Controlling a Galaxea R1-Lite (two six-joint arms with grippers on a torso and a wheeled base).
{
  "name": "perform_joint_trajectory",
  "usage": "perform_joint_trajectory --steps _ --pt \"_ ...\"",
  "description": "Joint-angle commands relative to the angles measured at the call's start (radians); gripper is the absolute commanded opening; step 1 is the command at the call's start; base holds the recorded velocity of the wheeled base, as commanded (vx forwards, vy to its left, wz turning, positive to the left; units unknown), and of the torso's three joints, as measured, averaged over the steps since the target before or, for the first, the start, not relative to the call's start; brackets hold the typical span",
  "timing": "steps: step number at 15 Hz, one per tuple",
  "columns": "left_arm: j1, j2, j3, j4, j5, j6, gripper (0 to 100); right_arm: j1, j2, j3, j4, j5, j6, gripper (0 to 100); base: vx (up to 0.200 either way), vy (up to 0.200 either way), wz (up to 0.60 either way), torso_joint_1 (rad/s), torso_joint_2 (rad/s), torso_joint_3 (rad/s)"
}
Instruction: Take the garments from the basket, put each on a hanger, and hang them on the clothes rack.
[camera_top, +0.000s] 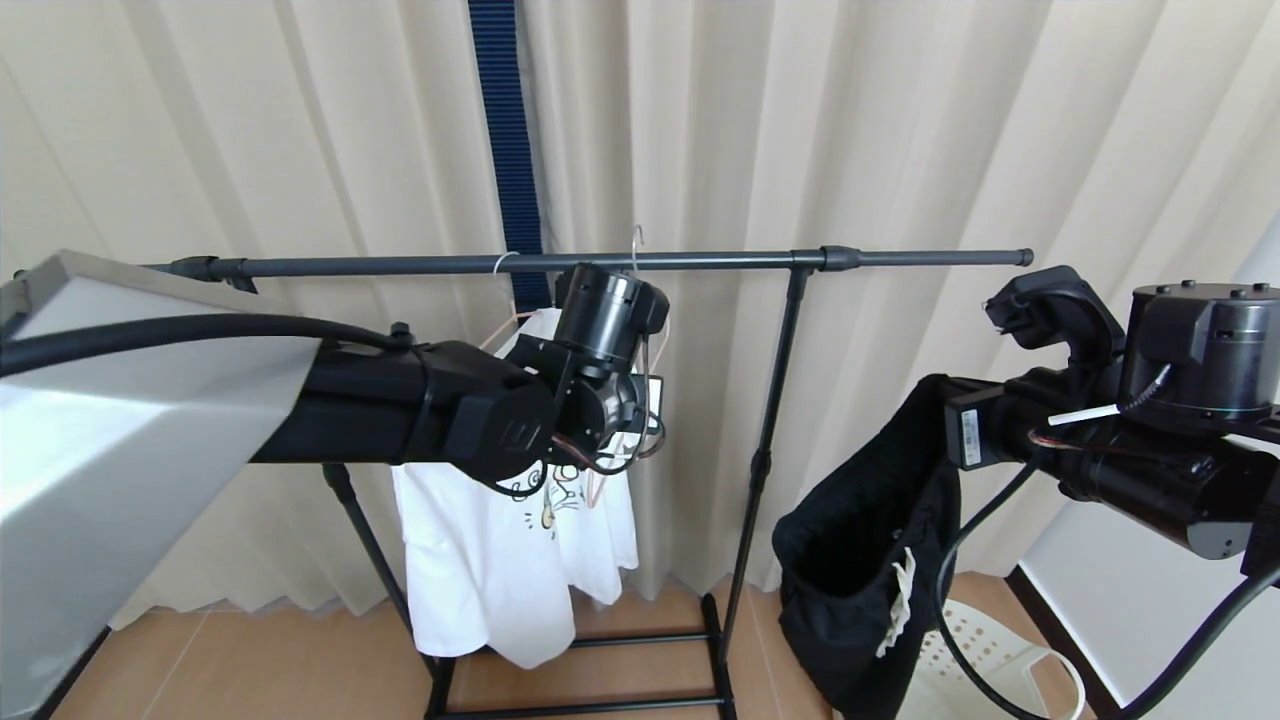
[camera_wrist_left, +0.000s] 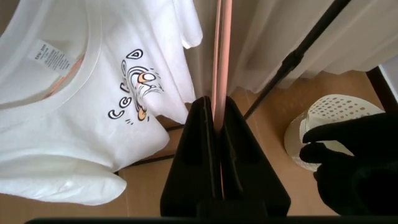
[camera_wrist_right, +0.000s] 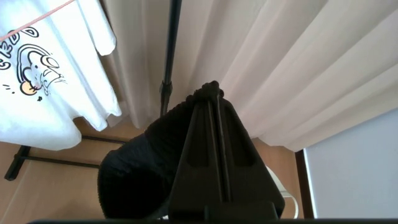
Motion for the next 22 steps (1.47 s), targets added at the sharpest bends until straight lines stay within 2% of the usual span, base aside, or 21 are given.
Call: perform_joint_trajectory --steps 1,3,5,6,7,8,10,11,12,13,15,19,22 --pt "-0.014 -0.125 0.141 -0.066 0.000 0.030 0 0.000 -0.004 0.000 0.000 0.000 0.000 0 0.000 0.000 0.00 0.000 0.00 0.000" --pt "-0.017 -0.190 0.276 -0.179 0.000 0.088 0 0.002 -0.004 0.002 0.000 0.000 0.000 0 0.000 0.000 0.00 0.000 0.00 0.000" --pt "-0.017 -0.259 0.486 -0.386 -0.003 0.182 0 0.011 -0.004 0.000 -0.002 0.000 0.000 0 0.000 0.000 0.00 0.000 0.00 0.000" --pt "-0.017 -0.273 0.535 -0.432 -0.004 0.202 0 0.016 -0.004 0.000 -0.002 -0.002 0.002 0 0.000 0.000 0.00 0.000 0.00 0.000" --pt "-0.017 -0.316 0.670 -0.584 -0.020 0.260 0 0.029 -0.004 0.002 -0.005 -0.006 0.002 0 0.000 0.000 0.00 0.000 0.00 0.000" --pt "-0.017 -0.337 0.759 -0.695 -0.044 0.303 0 0.042 -0.004 0.002 -0.006 -0.009 0.003 0 0.000 0.000 0.00 0.000 0.00 0.000" --pt "-0.007 -0.383 0.959 -0.909 -0.170 0.397 0 0.057 -0.002 0.005 -0.005 -0.011 0.003 0 0.000 0.000 0.00 0.000 0.00 0.000" --pt "0.003 -0.394 1.014 -0.966 -0.219 0.418 0 0.062 -0.002 0.005 -0.003 -0.011 0.003 0 0.000 0.000 0.00 0.000 0.00 0.000" --pt "0.036 -0.409 1.126 -1.084 -0.336 0.461 0 0.068 -0.002 0.005 -0.002 -0.012 0.003 0 0.000 0.000 0.00 0.000 0.00 0.000" --pt "0.058 -0.411 1.187 -1.150 -0.408 0.470 0 0.071 -0.001 0.006 -0.002 -0.012 0.003 0 0.000 0.000 0.00 0.000 0.00 0.000" --pt "0.095 -0.411 1.288 -1.257 -0.535 0.470 0 0.071 0.007 0.006 -0.008 -0.048 0.003 0 0.000 0.000 0.00 0.000 0.00 0.000" --pt "0.150 -0.408 1.443 -1.376 -0.762 0.476 0 0.072 0.012 0.002 -0.011 -0.105 0.002 0 0.000 0.000 0.00 0.000 0.00 0.000" --pt "0.145 -0.409 1.472 -1.380 -0.807 0.486 0 0.074 0.027 -0.008 -0.015 -0.143 0.002 0 0.000 0.000 0.00 0.000 0.00 0.000"
